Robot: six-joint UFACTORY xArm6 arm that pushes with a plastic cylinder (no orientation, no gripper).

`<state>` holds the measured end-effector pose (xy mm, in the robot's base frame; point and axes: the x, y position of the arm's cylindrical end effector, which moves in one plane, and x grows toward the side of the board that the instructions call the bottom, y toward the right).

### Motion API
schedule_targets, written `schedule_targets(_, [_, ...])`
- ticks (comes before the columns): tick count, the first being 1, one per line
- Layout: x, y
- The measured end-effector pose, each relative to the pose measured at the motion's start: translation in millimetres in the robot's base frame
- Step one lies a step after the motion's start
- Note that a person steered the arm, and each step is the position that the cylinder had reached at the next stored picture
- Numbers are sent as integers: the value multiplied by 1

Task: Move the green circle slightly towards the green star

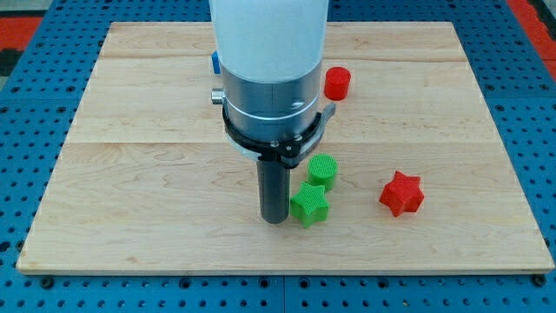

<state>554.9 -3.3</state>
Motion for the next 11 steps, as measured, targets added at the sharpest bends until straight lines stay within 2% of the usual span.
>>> schedule_targets(2, [-38, 87])
schedule_targets(4, [-39, 0])
schedule_targets(5, [-93, 7])
schedule_targets(6, [-118, 42])
schedule_targets(7, [-102, 69])
schedule_targets(9, [-101, 23])
schedule_targets(11, [-95, 93])
